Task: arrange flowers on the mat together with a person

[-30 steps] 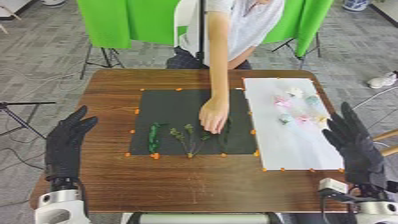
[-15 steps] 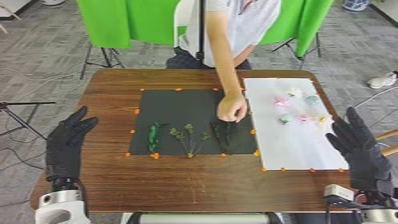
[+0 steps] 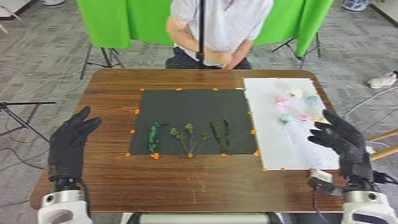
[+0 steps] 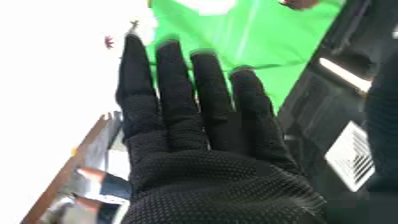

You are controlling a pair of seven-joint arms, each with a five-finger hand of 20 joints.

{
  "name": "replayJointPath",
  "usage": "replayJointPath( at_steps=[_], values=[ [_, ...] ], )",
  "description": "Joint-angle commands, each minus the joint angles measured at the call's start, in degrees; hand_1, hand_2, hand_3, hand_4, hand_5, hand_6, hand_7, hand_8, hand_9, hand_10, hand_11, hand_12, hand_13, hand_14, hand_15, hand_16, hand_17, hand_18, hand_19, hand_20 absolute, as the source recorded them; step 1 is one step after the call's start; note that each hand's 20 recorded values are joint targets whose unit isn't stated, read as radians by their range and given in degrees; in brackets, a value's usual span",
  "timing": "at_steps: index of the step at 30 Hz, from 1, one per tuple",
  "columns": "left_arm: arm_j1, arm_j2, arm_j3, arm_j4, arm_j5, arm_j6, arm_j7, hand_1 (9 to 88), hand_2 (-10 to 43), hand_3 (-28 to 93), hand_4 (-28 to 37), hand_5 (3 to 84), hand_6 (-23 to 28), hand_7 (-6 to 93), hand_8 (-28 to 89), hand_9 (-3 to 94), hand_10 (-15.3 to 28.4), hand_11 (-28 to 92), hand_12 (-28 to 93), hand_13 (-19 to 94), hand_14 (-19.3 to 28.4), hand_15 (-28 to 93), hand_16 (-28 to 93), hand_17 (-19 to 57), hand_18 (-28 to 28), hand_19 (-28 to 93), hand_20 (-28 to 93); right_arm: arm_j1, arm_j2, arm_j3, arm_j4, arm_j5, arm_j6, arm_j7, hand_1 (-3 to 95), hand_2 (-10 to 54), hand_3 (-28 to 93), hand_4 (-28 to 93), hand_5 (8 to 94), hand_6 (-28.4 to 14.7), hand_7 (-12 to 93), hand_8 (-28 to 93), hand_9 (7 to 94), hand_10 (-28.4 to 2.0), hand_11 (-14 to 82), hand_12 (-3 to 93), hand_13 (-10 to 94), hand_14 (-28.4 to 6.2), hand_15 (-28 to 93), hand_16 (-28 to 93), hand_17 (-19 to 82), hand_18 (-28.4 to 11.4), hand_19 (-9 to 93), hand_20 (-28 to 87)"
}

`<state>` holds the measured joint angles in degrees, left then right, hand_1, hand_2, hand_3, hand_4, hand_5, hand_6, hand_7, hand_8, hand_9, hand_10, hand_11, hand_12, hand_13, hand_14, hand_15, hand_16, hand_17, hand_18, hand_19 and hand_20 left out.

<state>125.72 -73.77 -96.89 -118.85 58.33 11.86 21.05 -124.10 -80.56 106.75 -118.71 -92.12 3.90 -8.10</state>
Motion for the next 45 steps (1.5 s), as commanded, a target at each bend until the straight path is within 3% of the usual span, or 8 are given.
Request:
replayJointPath(
  at_steps=[1, 5, 15, 17, 24, 27, 35, 45],
  values=[
    [0.28, -0.49, 0.45, 0.29, 0.42, -0.41, -0.54, 18.2, 0.1, 70, -28.3, 49.6, 3.4, 10.6, -6, 52.2, 15.2, 20, 14, 39, 16.6, 17, -1, 8.2, 10.2, 9, 15, 6.15, 10.06, -4.51, 0.3, -18.09, 8.42, 6.18, 27.4, -9.5, 67, -23, 45.2, -3.7, 11, -8, 61.0, -15.0, 13.1, 15.5, 64, -13.6, 18, 15, 42, -15.4, 41, 41],
    [0.2, -0.52, 0.72, 0.29, 0.53, -0.37, -0.51, 18.7, -0.2, 70, -28.3, 49.6, 3.4, 10.5, -6, 52.3, 15.3, 20, 14, 39, 16.6, 17, -1, 8.1, 10.2, 9, 15, 8.62, 12.99, -6.41, 1.26, -26.68, 7.95, 10.8, 29.8, -9.5, 65, -22, 48.3, -3.1, 12, -8, 66.7, -15.4, 14.4, 16.7, 70, -12.5, 21, 17, 47, -15.4, 53, 42],
    [-0.2, -0.47, 1.08, 0.43, 0.6, -0.47, -1.0, 19.4, -0.9, 70, -28.2, 49.6, 3.3, 10.7, -6, 52.4, 15.4, 20, 14, 40, 16.8, 18, -1, 8.1, 10.2, 10, 15, 16.5, 19.54, -14.51, 6.49, -41.06, 4.2, 18.82, 33.3, -9.5, 63, -22, 55.8, -0.2, 14, -8, 75.1, -14.1, 17.9, 17.9, 81, -9.4, 28, 19, 55, -12.6, 67, 39],
    [-0.27, -0.48, 1.22, 0.47, 0.72, -0.65, -1.06, 19.6, -1.0, 70, -28.1, 49.5, 3.3, 10.6, -6, 52.5, 15.3, 20, 14, 40, 16.7, 18, -2, 8.1, 10.2, 10, 15, 17.96, 20.38, -15.93, 7.57, -41.74, 3.39, 19.26, 33.7, -9.5, 63, -23, 56.3, 0.1, 14, -9, 75.7, -14.0, 18.0, 18.2, 83, -8.8, 28, 19, 55, -12.4, 71, 33],
    [-1.01, -0.34, 1.67, 0.79, 0.95, -1.05, -1.54, 20.5, -1.3, 69, -27.2, 49.5, 3.3, 10.6, -6, 52.5, 15.4, 20, 14, 40, 16.8, 18, -2, 8.1, 10.3, 10, 16, 23.58, 22.45, -22.06, 12.46, -47.16, 2.96, 21.96, 34.3, -9.5, 64, -23, 56.4, 0.5, 14, -8, 76.9, -13.3, 18.0, 18.0, 86, -7.2, 29, 20, 58, -11.0, 74, 30],
    [-1.05, -0.37, 1.73, 0.82, 0.97, -1.1, -1.66, 20.9, -1.4, 69, -26.6, 49.5, 3.3, 10.6, -6, 52.4, 15.4, 20, 15, 40, 16.8, 18, -2, 8.1, 10.3, 10, 16, 25.5, 22.9, -23.91, 13.71, -51.03, -0.22, 24.19, 34.5, -9.5, 64, -23, 56.1, 0.8, 14, -8, 77.1, -13.3, 18.0, 18.0, 87, -6.9, 29, 20, 58, -10.9, 75, 30],
    [-1.09, -0.33, 1.84, 0.88, 0.96, -1.17, -1.87, 21.4, -1.9, 69, -25.7, 49.3, 3.3, 10.9, -6, 52.3, 15.2, 21, 15, 40, 16.8, 18, -2, 8.0, 10.3, 10, 16, 28.19, 24.17, -27.51, 16.22, -56.29, -2.53, 29.86, 34.1, -9.5, 64, -23, 56.6, 1.2, 14, -8, 78.0, -13.2, 18.2, 18.2, 89, -6.1, 31, 21, 59, -10.7, 78, 29],
    [-1.23, -0.32, 1.81, 0.96, 0.96, -1.28, -2.12, 22.0, -2.1, 69, -25.0, 49.2, 3.2, 11.2, -6, 52.3, 15.3, 21, 15, 40, 16.9, 18, -2, 7.9, 10.4, 10, 16, 28.26, 24.2, -29.56, 19.25, -57.24, -2.89, 28.6, 37.9, -9.5, 64, -24, 58.1, 2.2, 15, -9, 80.4, -11.6, 18.6, 18.0, 92, -4.6, 31, 23, 62, -9.4, 82, 26]
  ],
)
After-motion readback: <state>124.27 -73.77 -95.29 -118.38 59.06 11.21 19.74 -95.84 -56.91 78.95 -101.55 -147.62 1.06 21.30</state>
